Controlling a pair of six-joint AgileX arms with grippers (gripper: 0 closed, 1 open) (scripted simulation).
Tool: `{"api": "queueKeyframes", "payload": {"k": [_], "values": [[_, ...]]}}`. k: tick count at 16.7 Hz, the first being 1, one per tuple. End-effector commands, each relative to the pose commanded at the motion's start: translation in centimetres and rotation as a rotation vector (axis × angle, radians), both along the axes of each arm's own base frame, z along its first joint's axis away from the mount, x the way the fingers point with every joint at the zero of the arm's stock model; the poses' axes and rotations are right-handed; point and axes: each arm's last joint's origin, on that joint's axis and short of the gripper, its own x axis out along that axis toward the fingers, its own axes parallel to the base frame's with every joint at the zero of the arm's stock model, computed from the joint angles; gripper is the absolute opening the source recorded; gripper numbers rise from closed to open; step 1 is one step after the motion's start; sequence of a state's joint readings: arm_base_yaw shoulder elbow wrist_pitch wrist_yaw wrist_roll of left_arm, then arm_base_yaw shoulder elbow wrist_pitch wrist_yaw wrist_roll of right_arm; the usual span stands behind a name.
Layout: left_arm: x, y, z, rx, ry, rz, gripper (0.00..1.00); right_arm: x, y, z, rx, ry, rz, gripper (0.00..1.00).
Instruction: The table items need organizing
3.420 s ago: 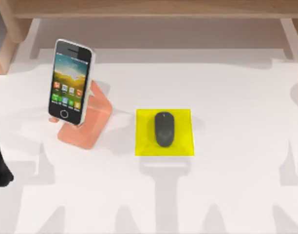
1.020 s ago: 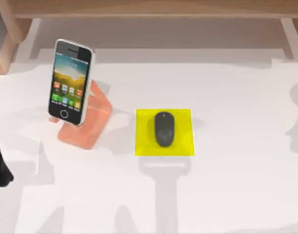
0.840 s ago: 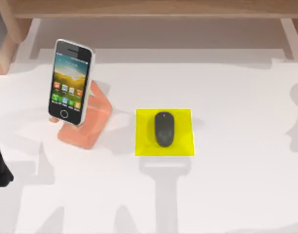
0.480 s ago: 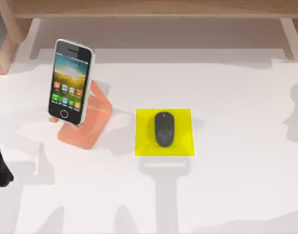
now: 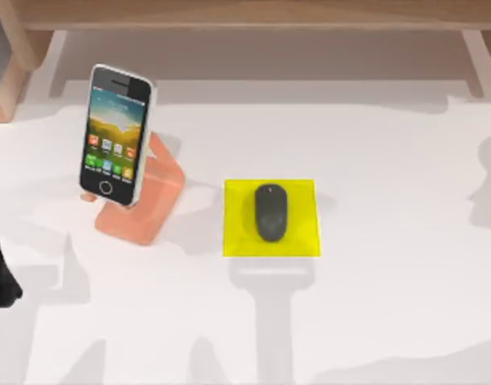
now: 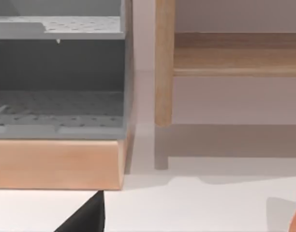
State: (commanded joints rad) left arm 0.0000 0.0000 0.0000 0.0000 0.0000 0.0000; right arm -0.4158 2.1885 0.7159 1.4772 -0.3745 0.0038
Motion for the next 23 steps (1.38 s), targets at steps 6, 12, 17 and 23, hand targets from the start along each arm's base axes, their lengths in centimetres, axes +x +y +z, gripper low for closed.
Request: {"api": "queueKeyframes", "payload": {"k": [6, 12, 17, 23], "values": [[0.00, 0.00, 0.00, 0.000, 0.000, 0.000, 1.00, 0.00, 0.00, 0.00, 0.000, 0.000, 0.000, 0.32], [0.00, 0.00, 0.00, 0.000, 0.000, 0.000, 1.00, 0.00, 0.00, 0.00, 0.000, 0.000, 0.000, 0.00], [0.00, 0.00, 0.00, 0.000, 0.000, 0.000, 1.00, 0.00, 0.00, 0.00, 0.000, 0.000, 0.000, 0.00], [0.00, 0.00, 0.00, 0.000, 0.000, 0.000, 1.00, -0.04, -0.05, 0.79, 0.002, 0.001, -0.001, 0.00]]}}
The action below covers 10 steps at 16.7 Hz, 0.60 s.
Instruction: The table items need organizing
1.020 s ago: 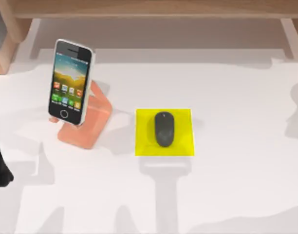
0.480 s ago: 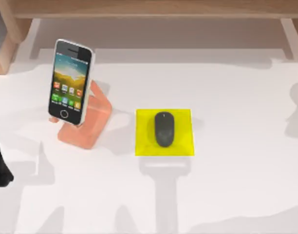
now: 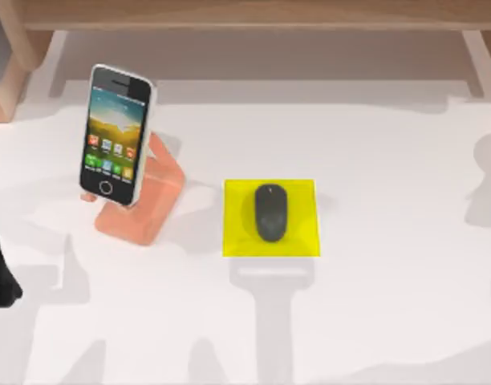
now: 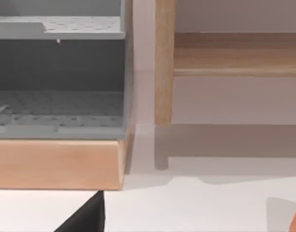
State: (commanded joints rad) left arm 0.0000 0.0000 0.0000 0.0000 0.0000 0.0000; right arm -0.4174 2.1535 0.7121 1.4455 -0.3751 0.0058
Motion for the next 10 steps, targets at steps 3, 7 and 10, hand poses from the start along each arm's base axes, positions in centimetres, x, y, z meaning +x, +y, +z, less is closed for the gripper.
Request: {"api": "queueKeyframes", "payload": {"k": [3, 7, 10], "values": [[0.0, 0.0, 0.0, 0.000, 0.000, 0.000, 1.00, 0.0, 0.0, 0.2, 0.000, 0.000, 0.000, 0.00], [0.0, 0.0, 0.0, 0.000, 0.000, 0.000, 1.00, 0.5, 0.8, 1.0, 0.001, -0.032, 0.040, 0.00], [0.0, 0.0, 0.0, 0.000, 0.000, 0.000, 1.00, 1.6, 4.6, 2.7, 0.033, -0.069, 0.194, 0.00]]}}
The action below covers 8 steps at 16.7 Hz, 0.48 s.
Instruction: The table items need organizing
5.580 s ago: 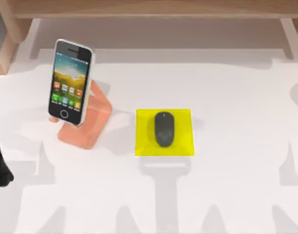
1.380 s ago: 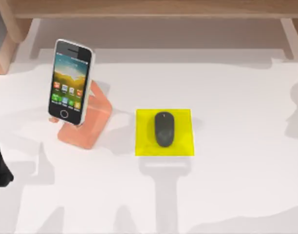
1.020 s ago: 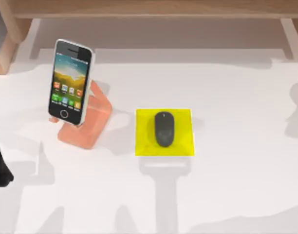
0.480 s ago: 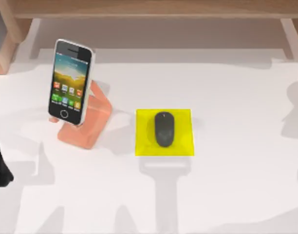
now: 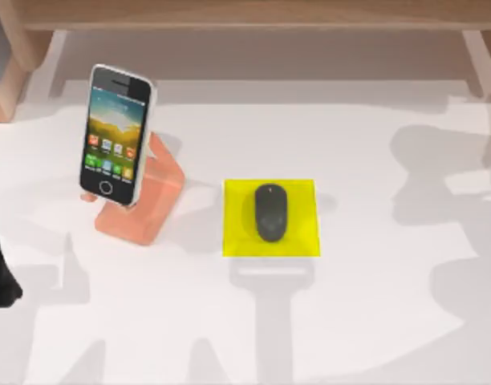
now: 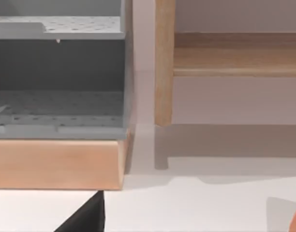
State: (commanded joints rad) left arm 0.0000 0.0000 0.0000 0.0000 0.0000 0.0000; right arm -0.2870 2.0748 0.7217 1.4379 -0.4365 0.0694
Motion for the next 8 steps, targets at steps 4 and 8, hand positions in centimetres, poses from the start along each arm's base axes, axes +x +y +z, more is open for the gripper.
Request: {"api": "queueKeyframes", "payload": {"k": [4, 8], "values": [[0.0, 0.0, 0.0, 0.000, 0.000, 0.000, 1.00, 1.8, 8.3, 2.6, 0.076, -0.029, 0.319, 0.00], [0.0, 0.0, 0.0, 0.000, 0.000, 0.000, 1.00, 3.1, 17.5, 5.2, 0.159, -0.019, 0.597, 0.00]]}}
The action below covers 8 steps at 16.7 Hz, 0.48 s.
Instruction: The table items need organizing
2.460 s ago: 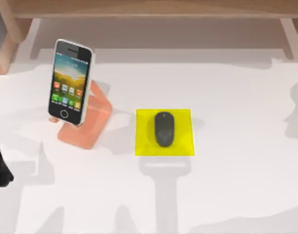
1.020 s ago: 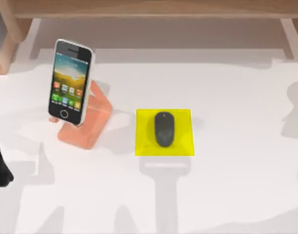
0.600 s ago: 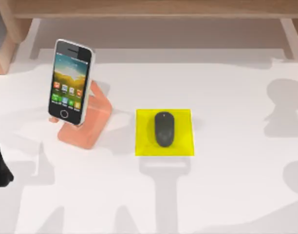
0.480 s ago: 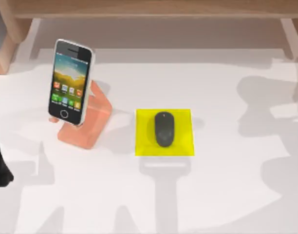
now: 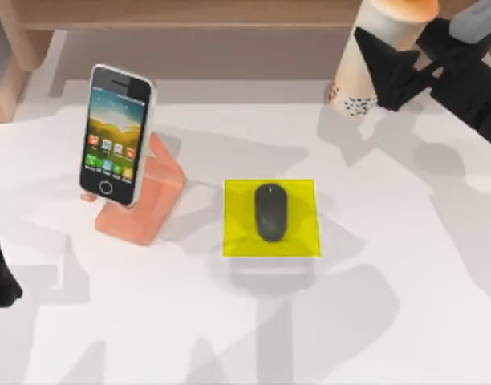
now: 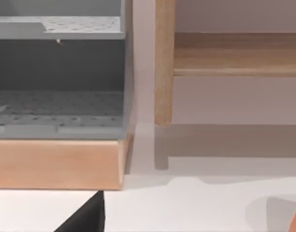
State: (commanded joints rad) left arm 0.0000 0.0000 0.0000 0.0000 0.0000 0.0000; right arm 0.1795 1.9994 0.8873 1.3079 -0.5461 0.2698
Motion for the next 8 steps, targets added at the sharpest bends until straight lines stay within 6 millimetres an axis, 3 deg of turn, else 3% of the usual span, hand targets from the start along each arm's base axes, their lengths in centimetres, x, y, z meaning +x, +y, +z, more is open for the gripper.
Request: {"api": "queueKeyframes", "payload": {"k": [4, 8], "values": [[0.0, 0.0, 0.0, 0.000, 0.000, 0.000, 1.00, 1.0, 8.2, 3.2, 0.055, 0.018, 0.106, 0.00], [0.0, 0.0, 0.0, 0.000, 0.000, 0.000, 1.00, 2.2, 14.2, 6.1, 0.074, 0.032, 0.014, 0.00]]}}
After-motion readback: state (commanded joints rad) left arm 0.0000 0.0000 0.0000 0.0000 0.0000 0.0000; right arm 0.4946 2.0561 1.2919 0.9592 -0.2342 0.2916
